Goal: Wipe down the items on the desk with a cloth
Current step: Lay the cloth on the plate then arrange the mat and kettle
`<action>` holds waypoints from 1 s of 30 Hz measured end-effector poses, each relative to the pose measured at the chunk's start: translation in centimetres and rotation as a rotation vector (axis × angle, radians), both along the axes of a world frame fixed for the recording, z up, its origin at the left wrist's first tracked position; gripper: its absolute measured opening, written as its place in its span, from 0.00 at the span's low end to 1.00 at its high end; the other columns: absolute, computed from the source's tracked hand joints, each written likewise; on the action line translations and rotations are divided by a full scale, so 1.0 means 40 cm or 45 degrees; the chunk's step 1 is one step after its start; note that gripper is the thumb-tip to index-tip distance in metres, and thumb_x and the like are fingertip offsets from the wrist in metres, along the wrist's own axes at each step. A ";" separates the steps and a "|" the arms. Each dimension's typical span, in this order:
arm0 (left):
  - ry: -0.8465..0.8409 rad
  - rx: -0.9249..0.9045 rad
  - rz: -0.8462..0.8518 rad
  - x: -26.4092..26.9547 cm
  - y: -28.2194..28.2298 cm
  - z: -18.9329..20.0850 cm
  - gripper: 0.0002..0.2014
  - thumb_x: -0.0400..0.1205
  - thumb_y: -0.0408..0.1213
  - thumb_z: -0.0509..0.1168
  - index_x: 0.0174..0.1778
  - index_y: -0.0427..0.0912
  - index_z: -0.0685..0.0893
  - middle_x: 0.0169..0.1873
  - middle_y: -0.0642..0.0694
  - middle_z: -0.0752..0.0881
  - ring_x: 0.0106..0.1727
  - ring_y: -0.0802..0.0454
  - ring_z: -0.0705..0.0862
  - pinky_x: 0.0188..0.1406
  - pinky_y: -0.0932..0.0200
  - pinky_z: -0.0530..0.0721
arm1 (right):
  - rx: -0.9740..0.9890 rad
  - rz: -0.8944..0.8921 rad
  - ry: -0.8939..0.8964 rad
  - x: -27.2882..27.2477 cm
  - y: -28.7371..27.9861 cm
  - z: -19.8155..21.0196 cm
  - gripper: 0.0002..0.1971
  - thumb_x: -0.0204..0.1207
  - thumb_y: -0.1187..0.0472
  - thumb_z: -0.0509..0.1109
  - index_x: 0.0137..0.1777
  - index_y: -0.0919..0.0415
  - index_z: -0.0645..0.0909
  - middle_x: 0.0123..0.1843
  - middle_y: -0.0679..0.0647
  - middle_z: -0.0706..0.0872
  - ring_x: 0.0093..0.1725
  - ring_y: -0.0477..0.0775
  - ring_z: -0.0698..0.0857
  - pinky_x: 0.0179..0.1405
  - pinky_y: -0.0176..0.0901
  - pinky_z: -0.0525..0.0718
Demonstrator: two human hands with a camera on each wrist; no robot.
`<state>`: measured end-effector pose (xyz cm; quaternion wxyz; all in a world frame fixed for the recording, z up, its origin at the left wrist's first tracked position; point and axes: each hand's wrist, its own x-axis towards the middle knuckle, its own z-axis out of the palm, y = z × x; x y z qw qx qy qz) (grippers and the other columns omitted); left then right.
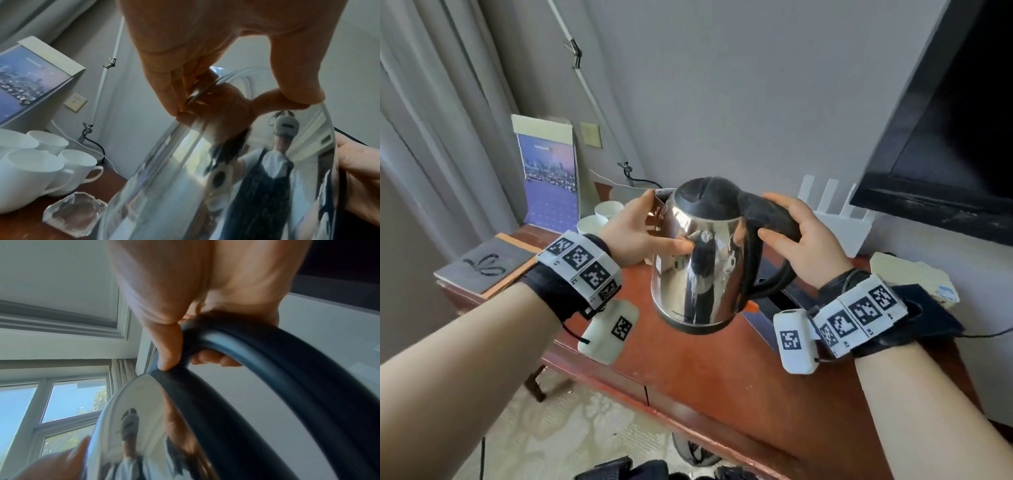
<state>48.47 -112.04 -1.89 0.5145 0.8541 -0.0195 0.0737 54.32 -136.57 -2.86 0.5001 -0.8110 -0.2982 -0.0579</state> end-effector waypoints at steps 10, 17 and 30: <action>0.097 0.066 -0.021 0.218 0.156 0.067 0.36 0.61 0.43 0.81 0.65 0.53 0.73 0.48 0.53 0.86 0.52 0.56 0.85 0.57 0.58 0.80 | -0.022 -0.050 -0.002 0.187 0.149 0.070 0.21 0.76 0.64 0.70 0.67 0.51 0.74 0.53 0.33 0.79 0.57 0.40 0.79 0.54 0.19 0.72; 0.187 0.117 0.015 0.393 0.240 0.079 0.48 0.54 0.49 0.82 0.71 0.48 0.70 0.60 0.49 0.82 0.59 0.49 0.83 0.64 0.45 0.81 | -0.042 -0.063 0.014 0.351 0.239 0.070 0.21 0.77 0.63 0.70 0.68 0.49 0.73 0.55 0.33 0.79 0.55 0.35 0.79 0.51 0.14 0.71; 0.236 0.354 -0.212 0.859 0.473 0.016 0.61 0.56 0.45 0.83 0.80 0.56 0.52 0.68 0.47 0.72 0.65 0.46 0.78 0.67 0.47 0.77 | -0.162 -0.277 0.135 0.703 0.474 0.028 0.20 0.76 0.64 0.70 0.63 0.46 0.72 0.55 0.40 0.79 0.59 0.44 0.79 0.58 0.33 0.72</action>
